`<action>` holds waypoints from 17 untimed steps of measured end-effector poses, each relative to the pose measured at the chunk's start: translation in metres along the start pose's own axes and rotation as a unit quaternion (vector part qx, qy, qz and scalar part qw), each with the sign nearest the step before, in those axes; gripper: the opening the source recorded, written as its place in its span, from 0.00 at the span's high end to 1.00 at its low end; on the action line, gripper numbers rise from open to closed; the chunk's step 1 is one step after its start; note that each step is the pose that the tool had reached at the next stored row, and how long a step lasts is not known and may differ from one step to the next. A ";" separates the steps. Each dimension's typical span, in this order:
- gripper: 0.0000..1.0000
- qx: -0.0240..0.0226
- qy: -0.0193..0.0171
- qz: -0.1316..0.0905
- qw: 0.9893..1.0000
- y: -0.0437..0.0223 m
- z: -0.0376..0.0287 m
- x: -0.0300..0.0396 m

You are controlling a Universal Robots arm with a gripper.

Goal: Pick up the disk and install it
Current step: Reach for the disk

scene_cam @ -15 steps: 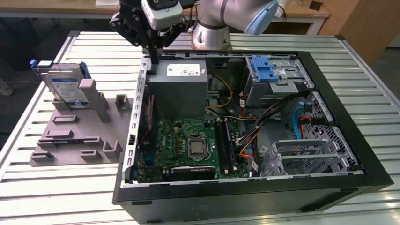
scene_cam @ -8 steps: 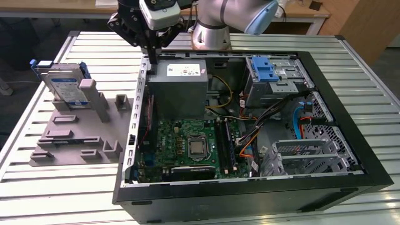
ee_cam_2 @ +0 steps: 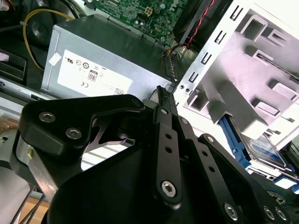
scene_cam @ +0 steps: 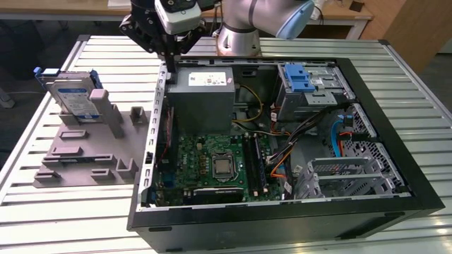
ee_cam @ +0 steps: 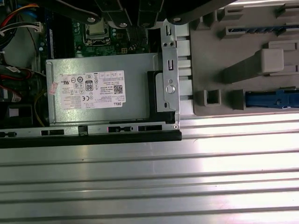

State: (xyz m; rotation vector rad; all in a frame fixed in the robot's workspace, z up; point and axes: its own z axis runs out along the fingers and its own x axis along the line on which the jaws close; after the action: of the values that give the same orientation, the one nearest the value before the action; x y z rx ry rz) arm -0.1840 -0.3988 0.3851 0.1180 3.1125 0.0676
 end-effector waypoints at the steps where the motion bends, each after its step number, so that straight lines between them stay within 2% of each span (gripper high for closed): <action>1: 0.89 0.000 0.000 0.000 1.000 0.0000 0.0001 0.0004; 17: 0.89 0.000 0.000 0.000 1.000 -0.0005 0.0015 0.0061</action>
State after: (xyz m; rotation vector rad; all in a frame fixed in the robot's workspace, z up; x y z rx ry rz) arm -0.1901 -0.3988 0.3835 0.1180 3.1125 0.0677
